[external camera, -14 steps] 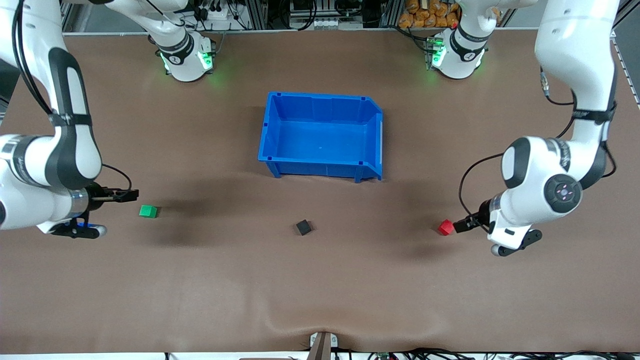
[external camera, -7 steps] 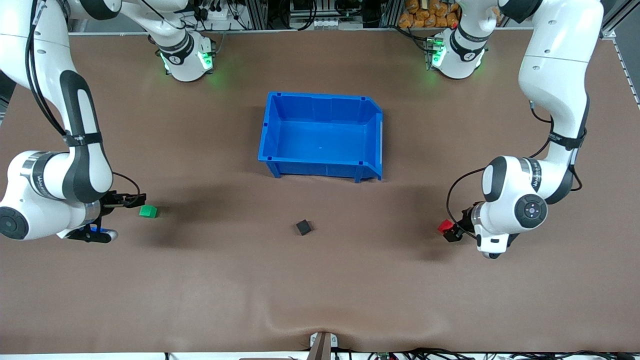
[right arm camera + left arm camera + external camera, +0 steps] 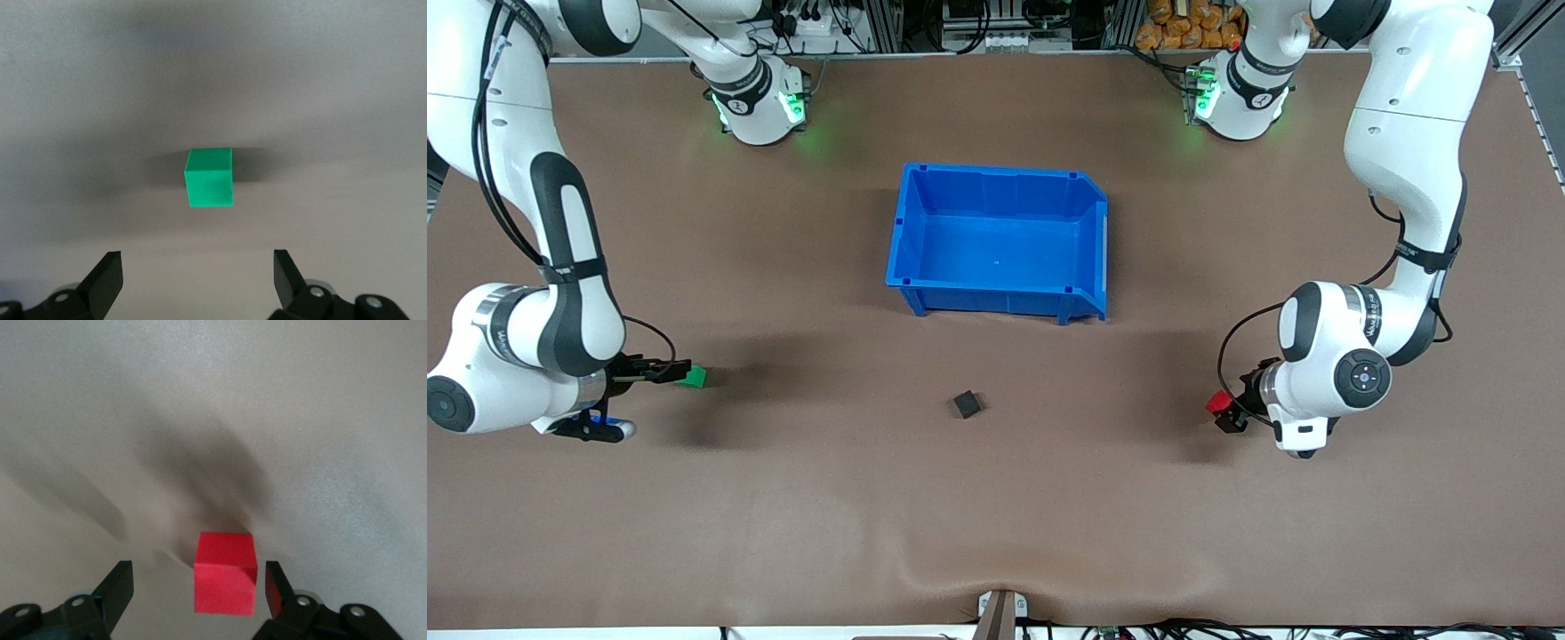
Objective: Attach green and red cubes to black cube
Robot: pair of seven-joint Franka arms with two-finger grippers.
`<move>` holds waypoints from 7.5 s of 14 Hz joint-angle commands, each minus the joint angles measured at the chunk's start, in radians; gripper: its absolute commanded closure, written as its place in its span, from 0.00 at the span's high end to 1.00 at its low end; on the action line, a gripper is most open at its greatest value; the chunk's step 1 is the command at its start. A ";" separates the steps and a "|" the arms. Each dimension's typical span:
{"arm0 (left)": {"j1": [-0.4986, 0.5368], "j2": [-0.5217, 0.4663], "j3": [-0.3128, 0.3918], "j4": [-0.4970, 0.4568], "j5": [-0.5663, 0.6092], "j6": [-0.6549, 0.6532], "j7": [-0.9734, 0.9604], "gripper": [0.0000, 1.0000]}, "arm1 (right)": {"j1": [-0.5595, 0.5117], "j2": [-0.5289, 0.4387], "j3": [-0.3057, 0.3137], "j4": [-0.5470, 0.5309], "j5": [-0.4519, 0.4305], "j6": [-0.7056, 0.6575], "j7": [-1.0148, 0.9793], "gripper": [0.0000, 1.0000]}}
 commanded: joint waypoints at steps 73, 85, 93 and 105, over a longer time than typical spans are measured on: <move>-0.606 0.279 0.102 0.470 -0.235 -0.001 -1.196 0.00 | 0.458 0.218 0.072 0.234 0.000 0.589 -1.187 0.00; -0.606 0.304 0.096 0.464 -0.239 0.138 -1.062 0.89 | 0.512 0.191 0.075 0.193 -0.028 0.435 -1.047 0.00; -0.531 0.131 0.102 0.459 -0.195 -0.075 -0.836 1.00 | 0.554 0.202 0.075 0.182 -0.040 0.444 -0.959 0.00; -0.317 -0.257 0.100 0.436 -0.024 -0.553 -0.186 1.00 | 0.620 0.260 0.075 0.211 -0.045 0.571 -0.954 0.00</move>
